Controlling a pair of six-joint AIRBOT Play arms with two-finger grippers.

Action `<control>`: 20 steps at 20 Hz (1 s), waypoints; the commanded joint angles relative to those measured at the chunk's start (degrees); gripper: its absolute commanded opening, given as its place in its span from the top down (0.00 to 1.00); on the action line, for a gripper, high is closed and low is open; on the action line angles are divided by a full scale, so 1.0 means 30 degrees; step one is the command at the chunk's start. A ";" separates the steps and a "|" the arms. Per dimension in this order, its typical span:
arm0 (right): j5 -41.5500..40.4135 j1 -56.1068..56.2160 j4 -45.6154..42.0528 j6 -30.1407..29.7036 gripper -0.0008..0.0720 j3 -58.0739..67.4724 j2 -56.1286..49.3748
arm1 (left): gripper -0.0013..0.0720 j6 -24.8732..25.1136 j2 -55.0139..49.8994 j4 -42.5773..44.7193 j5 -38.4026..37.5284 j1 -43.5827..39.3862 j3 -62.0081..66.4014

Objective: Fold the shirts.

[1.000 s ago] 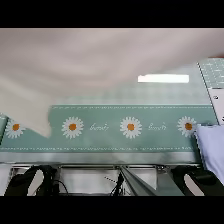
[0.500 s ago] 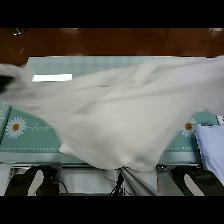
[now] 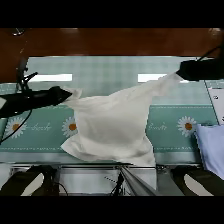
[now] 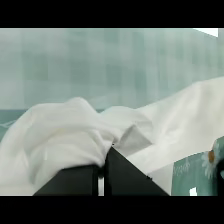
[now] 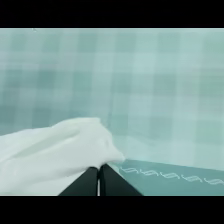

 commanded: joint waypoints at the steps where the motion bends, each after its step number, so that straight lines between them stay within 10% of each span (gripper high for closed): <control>1: -0.2346 -0.0255 0.1632 0.0430 0.96 -0.0146 -0.3337 | 0.94 0.0131 -0.3235 -0.2047 0.4772 -0.0816 0.0066; 5: -0.2710 -0.2025 0.4335 0.0772 0.83 -0.0131 -0.5056 | 0.94 0.0138 -0.5501 -0.2273 0.4823 -0.0816 0.1486; 6: -0.2601 -0.2659 0.4969 0.0517 0.48 -0.0131 -0.5122 | 0.74 0.0488 -0.5865 -0.2186 0.4758 -0.0816 0.1749; 7: -0.2033 -0.3417 0.5515 -0.0568 0.14 -0.0131 -0.5005 | 0.12 0.0969 -0.6098 -0.1953 0.4197 -0.0780 0.2025; 8: -0.0758 -0.4175 0.5668 -0.2295 0.13 -0.0131 -0.4736 | 0.02 0.1515 -0.6244 -0.1035 0.3351 -0.0474 0.2484; 12: 0.7781 -0.6535 0.0291 -0.4437 0.13 -0.1224 -0.3483 | 0.03 -0.0568 -0.6375 0.2900 0.0204 0.2980 0.4371; 20: 0.6921 -0.4626 0.2339 -0.4386 0.14 -1.0965 -0.0969 | 0.03 0.1362 -1.0877 -0.0240 -0.0838 0.3213 0.5406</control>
